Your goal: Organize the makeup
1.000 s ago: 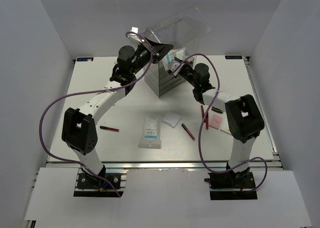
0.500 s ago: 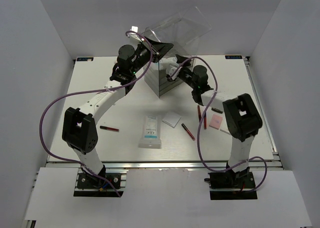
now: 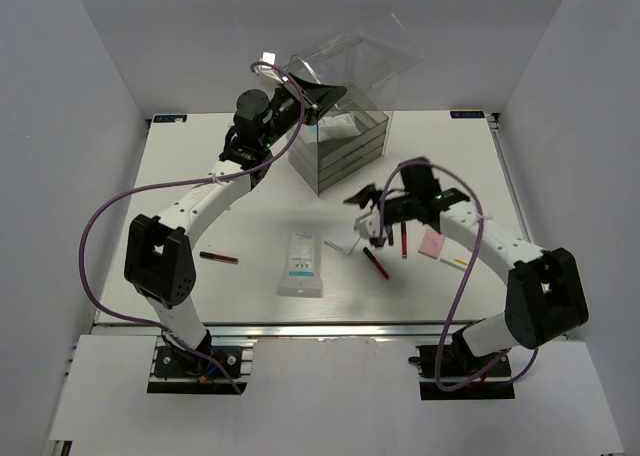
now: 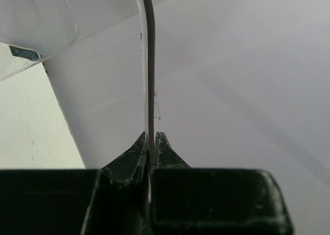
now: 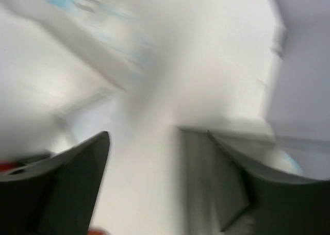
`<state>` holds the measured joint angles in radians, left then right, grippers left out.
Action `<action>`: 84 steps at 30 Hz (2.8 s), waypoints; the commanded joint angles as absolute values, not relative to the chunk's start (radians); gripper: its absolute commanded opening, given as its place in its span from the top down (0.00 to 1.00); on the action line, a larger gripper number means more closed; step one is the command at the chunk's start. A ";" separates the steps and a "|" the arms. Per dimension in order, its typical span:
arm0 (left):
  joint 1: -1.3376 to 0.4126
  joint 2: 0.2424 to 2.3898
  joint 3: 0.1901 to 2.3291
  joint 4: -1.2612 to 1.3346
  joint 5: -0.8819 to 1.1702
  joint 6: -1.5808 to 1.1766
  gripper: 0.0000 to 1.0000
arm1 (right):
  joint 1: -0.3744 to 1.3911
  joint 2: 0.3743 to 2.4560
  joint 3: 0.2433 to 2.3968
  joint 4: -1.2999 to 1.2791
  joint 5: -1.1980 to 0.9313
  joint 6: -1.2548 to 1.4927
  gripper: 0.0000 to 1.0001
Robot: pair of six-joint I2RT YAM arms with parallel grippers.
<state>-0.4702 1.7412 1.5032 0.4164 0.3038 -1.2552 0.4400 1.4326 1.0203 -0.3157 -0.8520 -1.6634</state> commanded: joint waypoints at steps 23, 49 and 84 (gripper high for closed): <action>-0.457 1.727 1.508 0.434 0.304 -1.269 1.00 | 0.873 1.799 1.043 -0.083 -0.534 -1.626 0.20; -0.457 1.746 1.508 0.443 0.316 -1.276 1.00 | 0.841 1.528 0.928 0.084 -0.650 -1.218 1.00; -0.457 1.736 1.496 0.448 0.325 -1.285 1.00 | 0.520 1.643 0.890 1.155 -0.207 -0.962 1.00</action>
